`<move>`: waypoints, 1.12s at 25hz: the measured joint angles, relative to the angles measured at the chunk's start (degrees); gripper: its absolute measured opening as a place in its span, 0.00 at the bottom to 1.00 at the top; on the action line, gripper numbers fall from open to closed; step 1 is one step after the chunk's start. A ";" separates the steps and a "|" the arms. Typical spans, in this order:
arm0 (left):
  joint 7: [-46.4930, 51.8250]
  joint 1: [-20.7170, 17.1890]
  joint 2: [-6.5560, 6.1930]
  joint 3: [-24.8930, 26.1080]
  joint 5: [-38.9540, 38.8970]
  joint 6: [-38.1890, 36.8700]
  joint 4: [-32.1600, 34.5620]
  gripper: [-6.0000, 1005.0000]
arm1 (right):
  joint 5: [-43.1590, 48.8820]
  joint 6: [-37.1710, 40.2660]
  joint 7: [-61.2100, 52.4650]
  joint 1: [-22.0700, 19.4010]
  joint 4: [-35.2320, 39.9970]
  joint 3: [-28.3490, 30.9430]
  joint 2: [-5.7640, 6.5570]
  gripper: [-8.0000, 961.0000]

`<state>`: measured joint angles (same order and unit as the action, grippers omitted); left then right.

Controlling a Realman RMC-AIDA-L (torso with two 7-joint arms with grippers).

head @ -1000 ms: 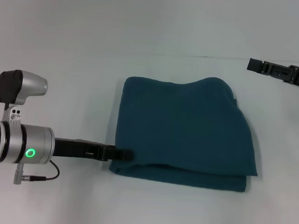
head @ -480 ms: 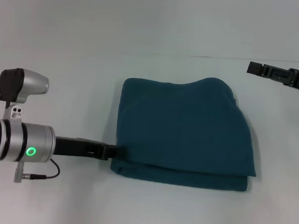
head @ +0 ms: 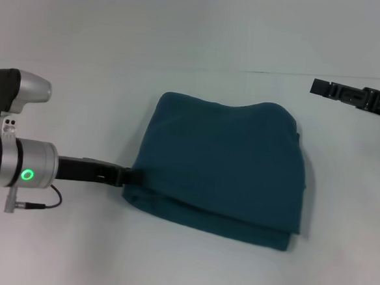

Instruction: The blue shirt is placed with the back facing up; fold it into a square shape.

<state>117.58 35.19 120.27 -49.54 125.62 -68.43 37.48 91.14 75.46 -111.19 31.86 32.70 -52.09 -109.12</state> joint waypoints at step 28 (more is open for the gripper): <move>-3.61 -5.64 0.68 5.91 1.58 -11.20 4.21 0.10 | 0.27 -0.23 0.63 0.07 0.14 0.06 -0.16 0.73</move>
<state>113.97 29.54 120.95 -43.63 127.21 -79.63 41.69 91.41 75.23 -110.56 31.94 32.84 -52.03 -109.28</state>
